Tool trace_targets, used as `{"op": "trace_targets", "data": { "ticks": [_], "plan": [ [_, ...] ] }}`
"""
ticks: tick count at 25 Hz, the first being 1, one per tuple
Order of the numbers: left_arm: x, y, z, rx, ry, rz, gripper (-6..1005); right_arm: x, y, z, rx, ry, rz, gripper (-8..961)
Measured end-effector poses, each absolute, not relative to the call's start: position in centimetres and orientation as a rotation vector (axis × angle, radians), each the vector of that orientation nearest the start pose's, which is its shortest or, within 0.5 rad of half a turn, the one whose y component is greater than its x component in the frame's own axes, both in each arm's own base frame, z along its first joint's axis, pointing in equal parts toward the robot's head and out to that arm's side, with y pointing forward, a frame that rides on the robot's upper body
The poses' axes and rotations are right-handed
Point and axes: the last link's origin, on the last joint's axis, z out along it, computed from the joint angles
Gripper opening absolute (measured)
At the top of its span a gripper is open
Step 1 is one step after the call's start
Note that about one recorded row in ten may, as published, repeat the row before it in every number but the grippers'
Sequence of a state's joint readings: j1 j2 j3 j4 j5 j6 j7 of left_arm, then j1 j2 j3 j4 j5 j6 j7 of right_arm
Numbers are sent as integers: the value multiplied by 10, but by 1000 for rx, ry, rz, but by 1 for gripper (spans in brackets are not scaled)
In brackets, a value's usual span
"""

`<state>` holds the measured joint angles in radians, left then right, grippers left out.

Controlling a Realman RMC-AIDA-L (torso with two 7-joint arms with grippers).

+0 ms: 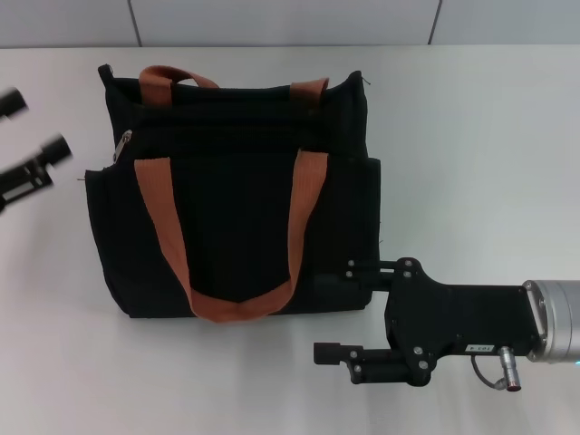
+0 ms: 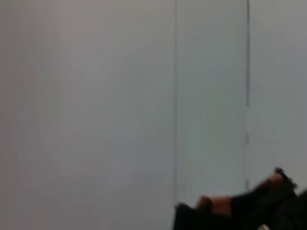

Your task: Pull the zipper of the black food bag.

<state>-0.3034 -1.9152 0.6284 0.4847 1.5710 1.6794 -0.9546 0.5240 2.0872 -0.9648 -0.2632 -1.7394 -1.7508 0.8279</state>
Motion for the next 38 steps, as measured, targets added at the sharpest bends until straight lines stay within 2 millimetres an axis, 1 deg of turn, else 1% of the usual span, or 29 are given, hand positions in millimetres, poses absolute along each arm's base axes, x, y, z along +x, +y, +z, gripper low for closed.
{"op": "trace_targets", "data": {
  "ticks": [4, 6, 8, 10, 12, 13, 14, 15, 18, 23, 31, 35, 37, 38],
  "plan": [
    [-329, 284, 75, -2404, -331, -831, 814, 239, 253, -64, -2910, 183, 1148, 632],
    [-326, 288, 65, -2457, -330, -786, 814, 239, 253, -64, -2909, 184, 1148, 630],
    [-326, 290, 63, -2466, -330, -777, 813, 239, 253, -63, -2908, 187, 1150, 628],
    [-321, 300, 54, -2476, -320, -743, 813, 239, 253, -63, -2908, 186, 1151, 626],
    [-319, 307, 51, -2470, -314, -719, 812, 239, 252, -63, -2908, 186, 1154, 624],
    [-318, 314, 47, -2461, -310, -687, 812, 238, 252, -63, -2908, 185, 1162, 623],
    [-318, 314, 47, -2461, -310, -687, 811, 238, 252, -63, -2908, 185, 1162, 622],
    [-317, 319, 45, -2455, -302, -670, 811, 238, 252, -63, -2903, 184, 1172, 621],
    [-316, 321, 46, -2441, -286, -668, 810, 237, 252, -62, -2898, 185, 1178, 618],
    [-316, 317, 52, -2403, -281, -715, 565, 235, 256, -61, -2860, 187, 1200, 613],
    [-313, 312, 59, -2377, -258, -790, 333, 228, 264, -55, -2792, 172, 1253, 605],
    [-308, 308, 62, -2353, -218, -843, 232, 219, 270, -45, -2719, 189, 1366, 601],
    [-303, 306, 64, -2355, -183, -880, 181, 204, 283, -31, -2676, 291, 1499, 599],
    [-303, 306, 64, -2355, -183, -880, 156, 204, 283, -31, -2676, 291, 1499, 598]
  ]
}}
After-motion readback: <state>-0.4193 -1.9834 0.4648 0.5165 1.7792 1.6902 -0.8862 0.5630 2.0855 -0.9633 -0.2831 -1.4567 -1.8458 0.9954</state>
